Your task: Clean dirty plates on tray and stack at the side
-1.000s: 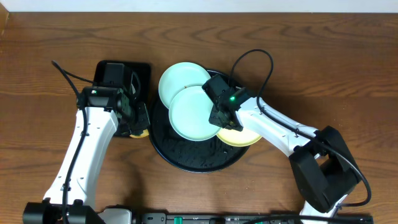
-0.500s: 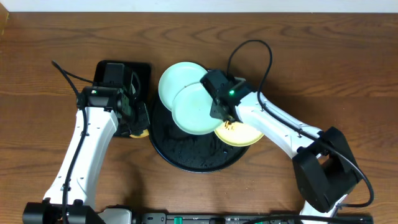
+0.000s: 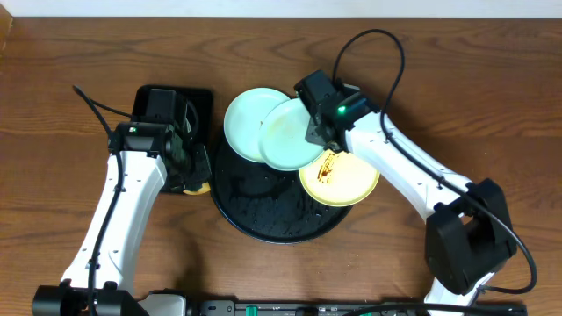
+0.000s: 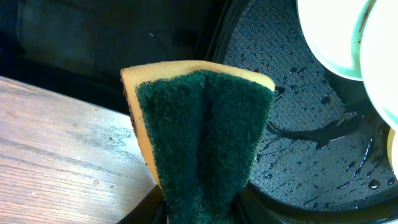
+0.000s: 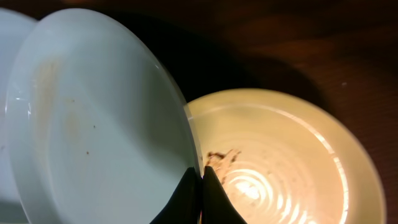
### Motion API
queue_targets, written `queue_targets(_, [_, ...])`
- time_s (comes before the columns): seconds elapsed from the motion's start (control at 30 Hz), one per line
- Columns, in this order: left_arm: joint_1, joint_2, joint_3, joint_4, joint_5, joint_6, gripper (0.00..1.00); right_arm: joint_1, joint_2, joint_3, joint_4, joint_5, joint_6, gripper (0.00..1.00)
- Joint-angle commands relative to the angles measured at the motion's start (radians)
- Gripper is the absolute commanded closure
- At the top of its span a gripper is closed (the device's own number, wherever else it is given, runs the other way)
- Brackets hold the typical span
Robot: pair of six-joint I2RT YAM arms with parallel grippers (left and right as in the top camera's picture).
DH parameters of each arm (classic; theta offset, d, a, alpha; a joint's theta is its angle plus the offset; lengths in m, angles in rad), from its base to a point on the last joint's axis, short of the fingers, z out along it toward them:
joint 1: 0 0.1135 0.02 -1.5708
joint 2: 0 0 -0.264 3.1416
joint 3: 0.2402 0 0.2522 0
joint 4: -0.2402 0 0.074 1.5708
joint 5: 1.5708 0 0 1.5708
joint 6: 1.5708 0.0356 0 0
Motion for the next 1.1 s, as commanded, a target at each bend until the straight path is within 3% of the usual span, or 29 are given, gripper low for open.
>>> queue_targets(0.0, [0.005,0.002,0.013,-0.006,-0.011,0.020,0.74,-0.040,-0.008,0.024,-0.008,0.022,-0.013,0.98])
queue_targets(0.67, [0.005,0.002,0.013,-0.006,-0.011,0.021,0.74,-0.127,-0.008,0.032,-0.023,0.077,-0.060,0.98])
queue_targets(1.07, [0.005,0.002,0.013,-0.005,-0.011,0.020,0.74,-0.126,-0.008,0.165,-0.062,0.108,-0.156,0.98])
